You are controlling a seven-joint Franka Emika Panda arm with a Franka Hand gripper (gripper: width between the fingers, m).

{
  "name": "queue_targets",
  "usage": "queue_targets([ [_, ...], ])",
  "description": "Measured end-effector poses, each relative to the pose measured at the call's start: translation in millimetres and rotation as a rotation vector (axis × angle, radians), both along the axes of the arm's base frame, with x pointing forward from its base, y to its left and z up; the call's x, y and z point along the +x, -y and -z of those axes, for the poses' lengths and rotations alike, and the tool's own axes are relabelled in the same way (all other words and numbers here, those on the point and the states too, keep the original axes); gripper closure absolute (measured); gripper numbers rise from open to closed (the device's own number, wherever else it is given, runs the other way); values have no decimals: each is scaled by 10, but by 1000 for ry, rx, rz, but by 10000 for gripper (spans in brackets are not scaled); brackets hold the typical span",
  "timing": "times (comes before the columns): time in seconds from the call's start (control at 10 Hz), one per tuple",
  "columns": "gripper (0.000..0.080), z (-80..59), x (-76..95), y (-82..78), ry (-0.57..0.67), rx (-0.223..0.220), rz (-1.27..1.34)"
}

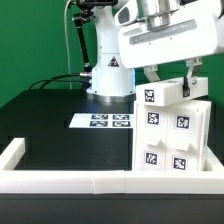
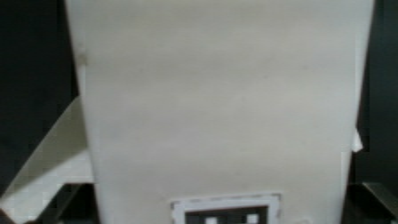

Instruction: Assemble cabinet

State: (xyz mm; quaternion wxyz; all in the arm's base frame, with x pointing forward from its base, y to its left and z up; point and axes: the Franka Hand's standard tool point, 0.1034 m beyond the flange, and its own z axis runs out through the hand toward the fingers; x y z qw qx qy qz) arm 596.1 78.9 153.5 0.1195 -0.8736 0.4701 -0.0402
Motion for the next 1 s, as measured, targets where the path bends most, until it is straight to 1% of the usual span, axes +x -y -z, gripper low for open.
queue_targets([
  [0.5, 239, -18, -4, 26, -75, 79, 403],
  [0.7, 239, -25, -3, 24, -97, 111, 526],
  [1.0, 239, -33, -8, -9, -117, 141, 615],
])
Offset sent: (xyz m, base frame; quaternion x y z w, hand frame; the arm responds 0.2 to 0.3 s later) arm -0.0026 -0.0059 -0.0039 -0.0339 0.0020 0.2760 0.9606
